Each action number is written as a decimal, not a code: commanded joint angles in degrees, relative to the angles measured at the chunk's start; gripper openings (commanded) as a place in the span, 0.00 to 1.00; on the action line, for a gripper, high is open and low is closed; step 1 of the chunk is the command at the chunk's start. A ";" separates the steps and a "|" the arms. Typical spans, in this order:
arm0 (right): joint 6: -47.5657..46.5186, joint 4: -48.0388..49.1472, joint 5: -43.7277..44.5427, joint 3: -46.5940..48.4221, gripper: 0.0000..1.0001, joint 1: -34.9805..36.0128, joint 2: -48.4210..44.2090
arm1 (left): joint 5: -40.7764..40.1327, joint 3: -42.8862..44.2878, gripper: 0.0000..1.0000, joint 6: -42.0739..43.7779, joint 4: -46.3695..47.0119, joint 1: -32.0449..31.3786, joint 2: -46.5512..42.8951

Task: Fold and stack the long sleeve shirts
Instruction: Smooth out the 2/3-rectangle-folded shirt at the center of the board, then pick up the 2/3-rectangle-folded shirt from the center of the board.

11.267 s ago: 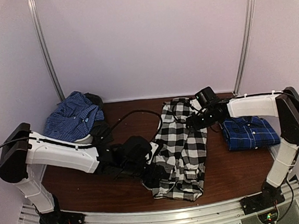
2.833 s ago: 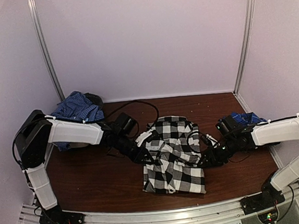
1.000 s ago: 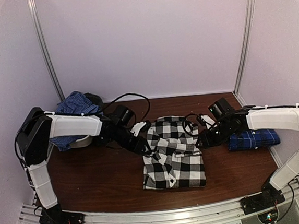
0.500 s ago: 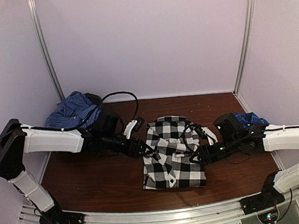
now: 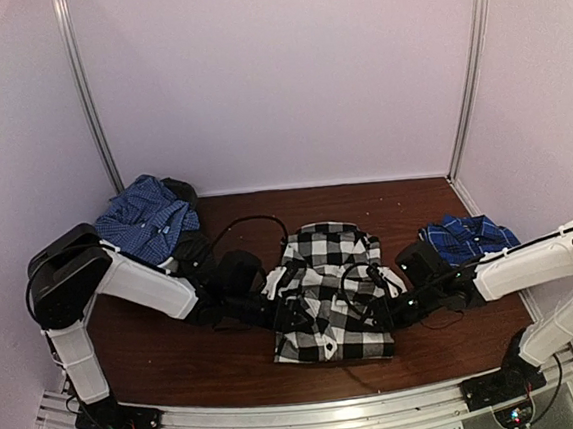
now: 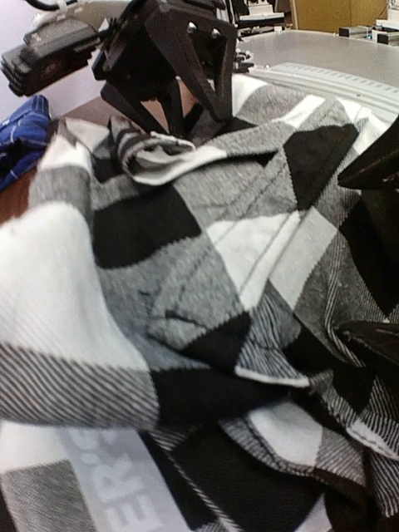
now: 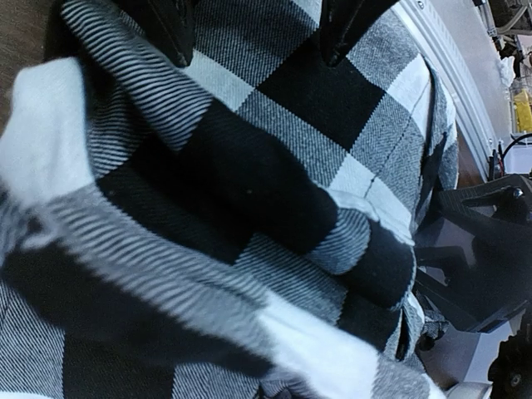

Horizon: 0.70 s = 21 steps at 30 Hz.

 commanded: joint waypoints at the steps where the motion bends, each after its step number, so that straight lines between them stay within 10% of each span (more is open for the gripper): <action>1: -5.20 -2.86 2.09 1.18 0.53 -0.46 0.81 | -4.06 -2.73 0.55 -1.42 3.74 -0.10 1.52; 13: -12.05 -20.65 12.26 7.42 0.76 6.43 -14.41 | -13.82 -2.58 0.66 6.22 -3.93 -0.22 -12.90; 21: -9.69 -21.80 19.65 7.73 0.86 18.02 -15.23 | -28.32 -2.06 0.92 7.25 -15.56 0.98 -26.79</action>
